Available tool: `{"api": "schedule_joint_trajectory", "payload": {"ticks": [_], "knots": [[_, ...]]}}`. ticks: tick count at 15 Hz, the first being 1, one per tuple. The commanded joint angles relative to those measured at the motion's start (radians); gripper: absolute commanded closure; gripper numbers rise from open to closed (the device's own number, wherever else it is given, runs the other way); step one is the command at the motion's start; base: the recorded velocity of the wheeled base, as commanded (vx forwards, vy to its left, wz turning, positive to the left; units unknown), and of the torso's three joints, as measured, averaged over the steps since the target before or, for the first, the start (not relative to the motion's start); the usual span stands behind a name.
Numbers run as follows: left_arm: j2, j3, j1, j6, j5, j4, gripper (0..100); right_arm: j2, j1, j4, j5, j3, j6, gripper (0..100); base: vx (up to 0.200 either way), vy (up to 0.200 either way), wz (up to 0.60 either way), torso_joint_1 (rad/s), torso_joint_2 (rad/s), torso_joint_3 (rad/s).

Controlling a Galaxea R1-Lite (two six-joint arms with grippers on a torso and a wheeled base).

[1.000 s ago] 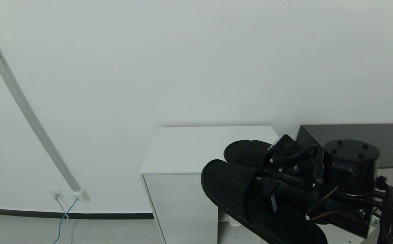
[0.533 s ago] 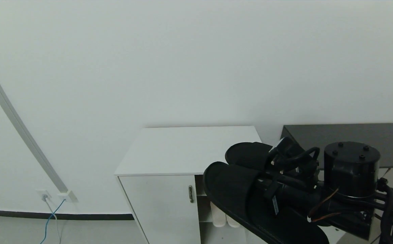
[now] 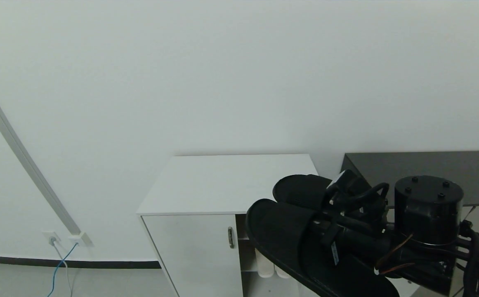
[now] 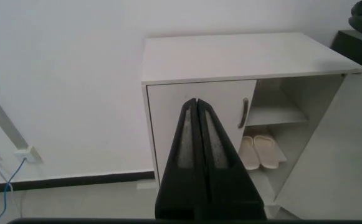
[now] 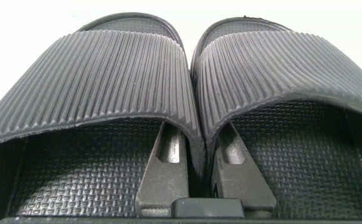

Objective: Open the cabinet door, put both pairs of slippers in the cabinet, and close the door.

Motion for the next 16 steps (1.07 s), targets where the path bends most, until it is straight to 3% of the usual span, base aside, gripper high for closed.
{"api": "schedule_joint_trajectory", "payload": {"ticks": [1, 11, 16], "knots": [[0.001, 0.000, 0.000, 0.000, 0.000, 0.000, 100, 0.009, 0.001, -0.006, -0.001, 0.004, 0.000, 100, 0.000, 0.000, 0.00, 0.000, 0.00, 0.000], [0.001, 0.000, 0.000, 0.000, 0.000, 0.000, 100, 0.024, 0.001, -0.076, 0.001, 0.055, 0.000, 100, 0.000, 0.000, 0.00, 0.000, 0.00, 0.000], [0.001, 0.000, 0.000, 0.000, 0.000, 0.000, 100, 0.044, 0.002, -0.089, 0.001, 0.053, -0.002, 100, 0.000, 0.000, 0.00, -0.139, 0.31, 0.166]]}}
